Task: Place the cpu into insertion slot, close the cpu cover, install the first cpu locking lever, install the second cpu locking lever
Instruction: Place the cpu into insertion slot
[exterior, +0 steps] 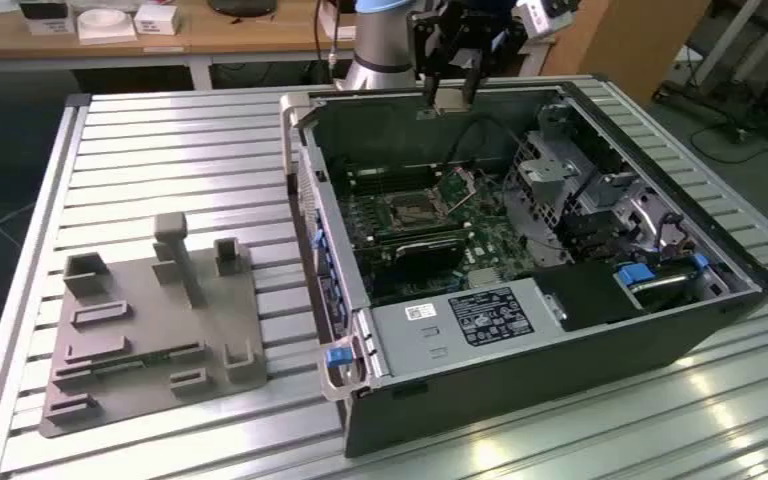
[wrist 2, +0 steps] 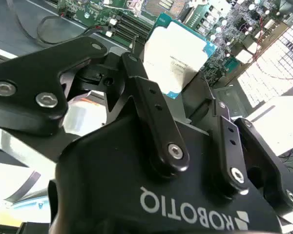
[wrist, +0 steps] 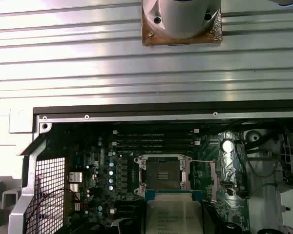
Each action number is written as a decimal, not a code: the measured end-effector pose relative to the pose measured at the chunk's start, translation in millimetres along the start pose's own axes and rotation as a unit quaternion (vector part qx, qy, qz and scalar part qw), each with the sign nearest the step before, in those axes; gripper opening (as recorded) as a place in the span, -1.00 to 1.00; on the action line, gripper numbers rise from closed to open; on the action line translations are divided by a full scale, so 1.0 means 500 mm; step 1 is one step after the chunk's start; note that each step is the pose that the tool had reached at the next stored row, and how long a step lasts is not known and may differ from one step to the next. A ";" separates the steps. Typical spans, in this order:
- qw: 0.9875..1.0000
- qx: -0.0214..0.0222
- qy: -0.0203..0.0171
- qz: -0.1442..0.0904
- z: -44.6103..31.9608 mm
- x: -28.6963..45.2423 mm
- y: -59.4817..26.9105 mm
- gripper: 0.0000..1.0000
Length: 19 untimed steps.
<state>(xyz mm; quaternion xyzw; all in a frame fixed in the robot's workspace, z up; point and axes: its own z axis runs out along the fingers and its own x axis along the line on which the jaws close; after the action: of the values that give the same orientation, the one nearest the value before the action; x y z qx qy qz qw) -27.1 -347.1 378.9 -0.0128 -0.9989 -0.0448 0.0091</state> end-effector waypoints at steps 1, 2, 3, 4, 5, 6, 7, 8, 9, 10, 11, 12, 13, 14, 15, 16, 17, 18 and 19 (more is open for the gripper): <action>1.000 0.000 0.000 0.000 0.000 0.000 0.000 0.08; 1.000 0.000 0.000 0.000 0.000 0.000 0.000 0.08; 1.000 0.000 0.000 0.000 0.000 0.000 0.000 0.08; 1.000 0.000 0.000 0.000 0.000 0.000 0.000 0.08; 1.000 0.000 0.000 0.000 0.000 0.000 0.000 0.08; 1.000 0.000 0.000 0.000 0.000 0.000 0.000 0.08; 1.000 0.000 0.000 0.000 0.000 0.000 0.000 0.08; 1.000 0.000 0.000 0.000 0.000 0.000 0.000 0.08; 1.000 0.000 0.000 0.000 0.000 0.000 0.000 0.08; 1.000 0.000 0.000 0.000 0.000 0.000 0.000 0.08; 1.000 0.000 0.000 0.000 0.000 0.000 0.000 0.08; 1.000 0.000 0.000 0.000 0.000 0.000 0.000 0.08; 1.000 0.000 0.000 0.000 0.000 0.000 0.000 0.08; 1.000 0.000 0.000 0.001 0.000 0.000 0.000 0.08; 1.000 0.000 0.000 0.005 0.000 0.000 0.000 0.08; 1.000 0.000 -0.001 0.009 0.000 0.000 0.000 0.08; 1.000 0.000 -0.001 0.015 0.000 0.000 0.000 0.08; 1.000 0.000 -0.002 0.023 0.000 0.000 0.000 0.08; 0.999 0.000 -0.003 0.032 0.000 0.000 0.000 0.08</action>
<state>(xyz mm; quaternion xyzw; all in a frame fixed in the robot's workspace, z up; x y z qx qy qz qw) -26.9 -347.1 378.9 -0.0451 -0.9979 -0.0450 0.0077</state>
